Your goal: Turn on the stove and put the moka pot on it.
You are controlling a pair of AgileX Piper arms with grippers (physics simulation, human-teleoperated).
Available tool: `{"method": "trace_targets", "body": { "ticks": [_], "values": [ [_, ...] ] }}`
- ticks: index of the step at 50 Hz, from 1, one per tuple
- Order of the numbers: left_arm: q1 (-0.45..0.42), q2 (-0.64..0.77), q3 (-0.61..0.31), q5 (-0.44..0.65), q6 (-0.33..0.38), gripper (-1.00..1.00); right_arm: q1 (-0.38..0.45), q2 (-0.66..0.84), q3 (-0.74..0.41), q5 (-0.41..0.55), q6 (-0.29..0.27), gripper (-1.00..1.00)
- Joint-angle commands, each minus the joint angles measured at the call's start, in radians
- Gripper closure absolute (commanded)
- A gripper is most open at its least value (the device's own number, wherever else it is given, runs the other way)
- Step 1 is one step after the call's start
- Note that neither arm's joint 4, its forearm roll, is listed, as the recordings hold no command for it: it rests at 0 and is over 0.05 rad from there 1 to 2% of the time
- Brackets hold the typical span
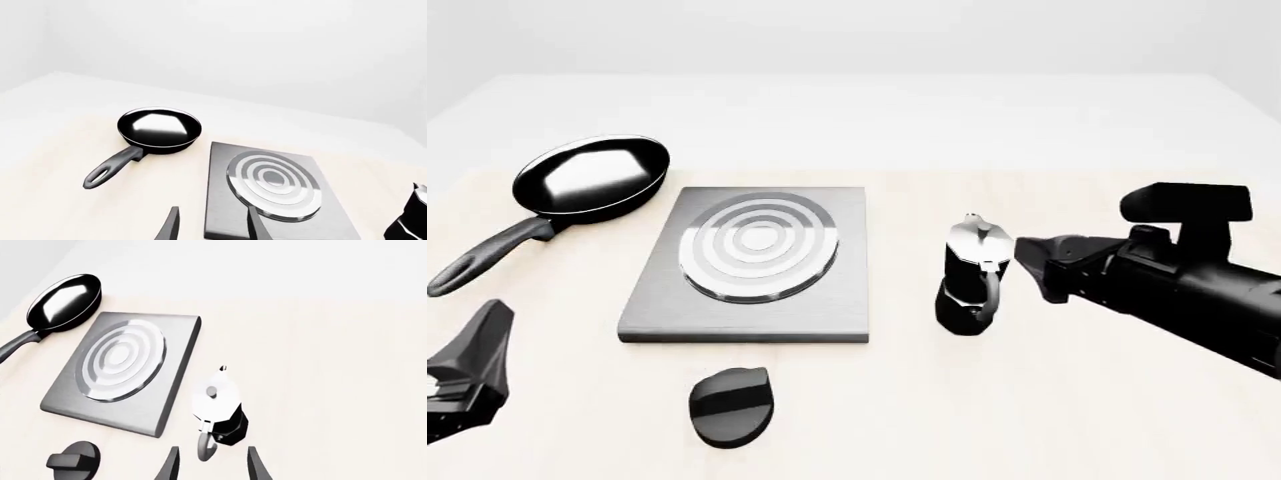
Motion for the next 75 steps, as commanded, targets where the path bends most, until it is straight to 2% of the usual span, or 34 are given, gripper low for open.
{"method": "trace_targets", "body": {
  "ticks": [1,24,38,40,43,59,75],
  "values": [
    [-0.002,0.038,0.001,-0.032,0.003,-1.00,0.022,0.088,0.018,-0.084,0.035,-1.00],
    [0.001,0.062,0.001,-0.052,-0.001,-1.00,0.043,0.234,0.023,-0.197,0.068,-1.00],
    [-0.002,0.058,0.002,-0.048,-0.003,-1.00,0.068,0.317,0.050,-0.276,0.124,-1.00],
    [-0.002,0.056,0.002,-0.047,-0.002,-1.00,0.073,0.337,0.061,-0.294,0.163,-1.00],
    [-0.001,0.055,0.002,-0.045,-0.003,-1.00,0.070,0.338,0.059,-0.296,0.144,-1.00],
    [-0.001,0.068,0.002,-0.055,-0.001,-1.00,0.085,0.392,0.065,-0.341,0.172,-1.00],
    [-0.002,0.067,0.002,-0.055,-0.003,-1.00,0.092,0.440,0.073,-0.387,0.175,-1.00]
  ]
}}
